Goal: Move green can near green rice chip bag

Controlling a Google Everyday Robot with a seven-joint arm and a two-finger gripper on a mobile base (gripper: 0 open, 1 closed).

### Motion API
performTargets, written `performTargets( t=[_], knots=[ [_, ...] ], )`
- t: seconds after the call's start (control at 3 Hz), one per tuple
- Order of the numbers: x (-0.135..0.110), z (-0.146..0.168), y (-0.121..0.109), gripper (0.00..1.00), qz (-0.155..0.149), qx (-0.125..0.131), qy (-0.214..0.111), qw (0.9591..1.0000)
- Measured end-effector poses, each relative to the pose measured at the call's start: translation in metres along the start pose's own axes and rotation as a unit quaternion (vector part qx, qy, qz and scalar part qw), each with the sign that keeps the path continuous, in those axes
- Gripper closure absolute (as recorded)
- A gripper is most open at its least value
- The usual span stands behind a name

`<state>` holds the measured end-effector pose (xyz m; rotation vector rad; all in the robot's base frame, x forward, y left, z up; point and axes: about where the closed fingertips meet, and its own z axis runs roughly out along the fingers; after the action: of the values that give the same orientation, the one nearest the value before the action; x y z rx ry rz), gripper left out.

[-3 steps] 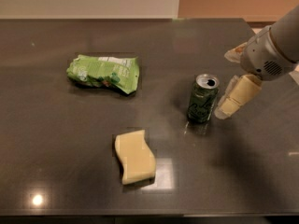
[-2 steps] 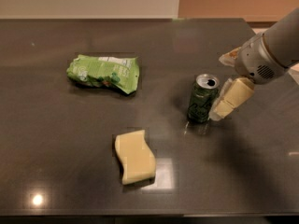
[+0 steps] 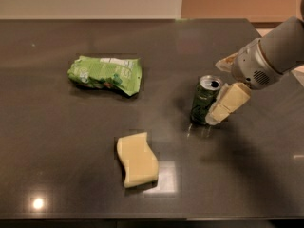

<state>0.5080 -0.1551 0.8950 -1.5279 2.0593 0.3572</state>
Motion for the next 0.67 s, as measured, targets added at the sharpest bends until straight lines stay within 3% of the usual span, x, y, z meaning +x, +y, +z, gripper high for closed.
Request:
performTargets(
  t=[0.33,0.67],
  knots=[
    [-0.003,0.0042,-0.0007,0.17,0.001,-0.006,-0.001,1.0],
    [-0.0069,0.0056,-0.0024,0.41,0.003,-0.01,-0.002,0.9999]
  ],
)
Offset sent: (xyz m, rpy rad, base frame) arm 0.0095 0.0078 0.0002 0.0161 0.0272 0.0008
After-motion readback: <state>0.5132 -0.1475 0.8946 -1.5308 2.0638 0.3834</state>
